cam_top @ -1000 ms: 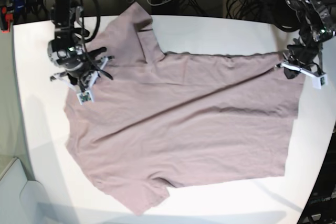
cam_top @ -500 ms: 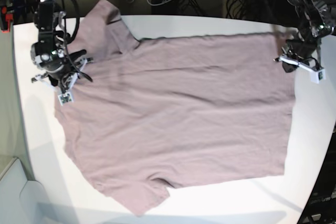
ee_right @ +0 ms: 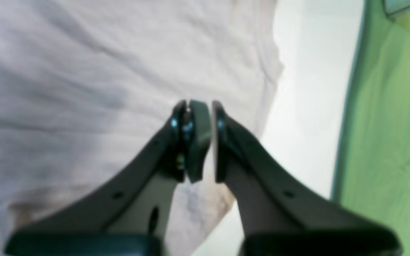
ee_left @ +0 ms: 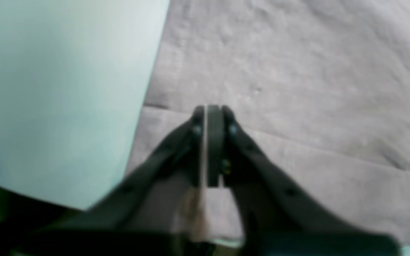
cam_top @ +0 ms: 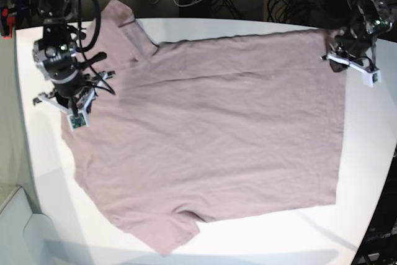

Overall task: Layout the t-shirt on the table in an organized manner, then fold the t-shirt properly
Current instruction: 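Release the shirt and raise both grippers toward the collar corners, then lower both grippers onto the shirt's shoulder corners at the collar edge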

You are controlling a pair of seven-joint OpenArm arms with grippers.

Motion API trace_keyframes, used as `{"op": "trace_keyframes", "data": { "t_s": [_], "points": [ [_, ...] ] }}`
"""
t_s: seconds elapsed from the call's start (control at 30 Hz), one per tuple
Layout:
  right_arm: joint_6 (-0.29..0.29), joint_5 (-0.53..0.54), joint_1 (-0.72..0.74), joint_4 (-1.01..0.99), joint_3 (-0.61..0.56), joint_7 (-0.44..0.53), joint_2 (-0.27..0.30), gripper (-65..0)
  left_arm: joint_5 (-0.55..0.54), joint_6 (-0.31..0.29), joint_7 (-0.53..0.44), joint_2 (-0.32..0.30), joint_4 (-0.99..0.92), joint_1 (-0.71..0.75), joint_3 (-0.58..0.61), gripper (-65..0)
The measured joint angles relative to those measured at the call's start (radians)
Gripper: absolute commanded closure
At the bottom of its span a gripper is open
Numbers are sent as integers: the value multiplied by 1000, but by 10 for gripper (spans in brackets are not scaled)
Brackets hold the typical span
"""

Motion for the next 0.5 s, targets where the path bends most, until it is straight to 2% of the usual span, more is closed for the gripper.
{"op": "trace_keyframes", "data": {
  "t_s": [0.13,0.33,0.5],
  "points": [
    [0,5,-33,28,0,-1,-22,-44,0,-1,64,0,2,24,-19,-111],
    [0,4,-61,26,0,-2,-24,-44,2,0,72,-1,58,88,-80,-111],
    [0,4,-63,26,0,0,-24,-44,6,0,68,-3,86,104,-84,-111]
  ]
}}
